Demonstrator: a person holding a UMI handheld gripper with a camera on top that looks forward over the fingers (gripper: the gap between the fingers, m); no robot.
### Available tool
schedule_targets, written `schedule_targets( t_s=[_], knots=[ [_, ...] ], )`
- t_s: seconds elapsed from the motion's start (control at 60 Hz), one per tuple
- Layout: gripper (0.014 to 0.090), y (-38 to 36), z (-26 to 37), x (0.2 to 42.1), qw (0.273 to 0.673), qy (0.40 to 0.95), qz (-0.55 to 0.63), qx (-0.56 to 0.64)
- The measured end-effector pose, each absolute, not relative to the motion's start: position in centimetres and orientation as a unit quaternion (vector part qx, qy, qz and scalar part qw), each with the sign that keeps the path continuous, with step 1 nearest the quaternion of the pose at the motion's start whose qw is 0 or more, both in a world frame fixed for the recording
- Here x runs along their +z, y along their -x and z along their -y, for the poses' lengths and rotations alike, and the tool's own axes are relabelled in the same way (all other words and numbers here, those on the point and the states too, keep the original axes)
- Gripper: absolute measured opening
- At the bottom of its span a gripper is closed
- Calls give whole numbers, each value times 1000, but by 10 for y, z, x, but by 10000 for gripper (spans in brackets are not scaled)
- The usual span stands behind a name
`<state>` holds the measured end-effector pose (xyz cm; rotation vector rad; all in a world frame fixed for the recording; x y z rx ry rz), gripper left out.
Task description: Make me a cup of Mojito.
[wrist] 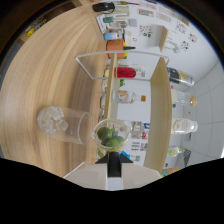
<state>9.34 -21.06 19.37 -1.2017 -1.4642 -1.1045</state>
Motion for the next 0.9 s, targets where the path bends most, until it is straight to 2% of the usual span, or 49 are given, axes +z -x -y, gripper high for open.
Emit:
schedule_targets(
  t_s=[0.083,0.183,0.333,0.467,0.583,0.717,0.9],
  knots=[
    [161,-95,214,198,471,513,576,-428],
    [160,-99,220,219,510,571,514,-386],
    [160,-123,230,252,576,677,355,-288],
    [161,-163,242,247,590,761,203,-177],
    [161,-201,253,204,561,817,101,-92],
    [160,-237,266,131,487,872,24,-33],
    [161,-264,275,45,415,909,-25,10]
  ],
)
